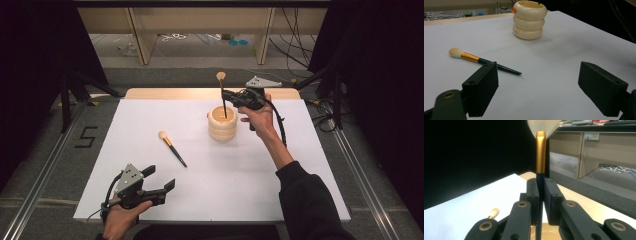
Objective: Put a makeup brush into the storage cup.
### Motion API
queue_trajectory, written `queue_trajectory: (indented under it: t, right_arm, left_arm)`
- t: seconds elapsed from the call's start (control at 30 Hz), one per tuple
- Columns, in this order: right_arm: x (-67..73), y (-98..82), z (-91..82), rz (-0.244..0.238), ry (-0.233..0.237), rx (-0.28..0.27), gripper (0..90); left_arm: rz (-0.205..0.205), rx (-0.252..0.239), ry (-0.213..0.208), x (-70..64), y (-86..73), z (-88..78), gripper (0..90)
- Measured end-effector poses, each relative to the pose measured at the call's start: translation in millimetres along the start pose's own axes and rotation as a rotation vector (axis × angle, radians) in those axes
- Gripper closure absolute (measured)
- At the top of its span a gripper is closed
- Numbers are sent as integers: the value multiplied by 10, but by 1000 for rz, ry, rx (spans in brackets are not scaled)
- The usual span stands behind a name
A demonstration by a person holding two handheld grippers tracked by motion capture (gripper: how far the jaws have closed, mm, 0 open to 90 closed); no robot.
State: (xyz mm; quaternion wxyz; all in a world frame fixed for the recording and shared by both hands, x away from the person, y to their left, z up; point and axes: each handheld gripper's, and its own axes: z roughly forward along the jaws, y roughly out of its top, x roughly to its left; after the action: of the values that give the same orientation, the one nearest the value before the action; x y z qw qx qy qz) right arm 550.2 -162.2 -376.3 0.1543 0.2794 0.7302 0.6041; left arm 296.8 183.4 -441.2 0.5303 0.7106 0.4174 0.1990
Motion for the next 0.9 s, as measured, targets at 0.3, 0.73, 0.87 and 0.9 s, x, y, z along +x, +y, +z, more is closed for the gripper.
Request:
queue_trajectory:
  t: [0.3, 0.73, 0.87, 0.9]
  right_arm:
    - [-1, -63, 65, -8, -5, 12, 831]
    - [-31, -158, 105, -7, -17, 34, 831]
    - [-33, -198, 128, 0, -18, 38, 831]
    - [-39, -208, 131, -4, -17, 39, 831]
  left_arm:
    - [13, 5, -1, 5, 5, -7, 162]
    - [15, 3, -3, 6, 4, -7, 163]
    - [18, 4, -2, 10, 6, -11, 163]
    - [19, 5, -2, 11, 6, -12, 163]
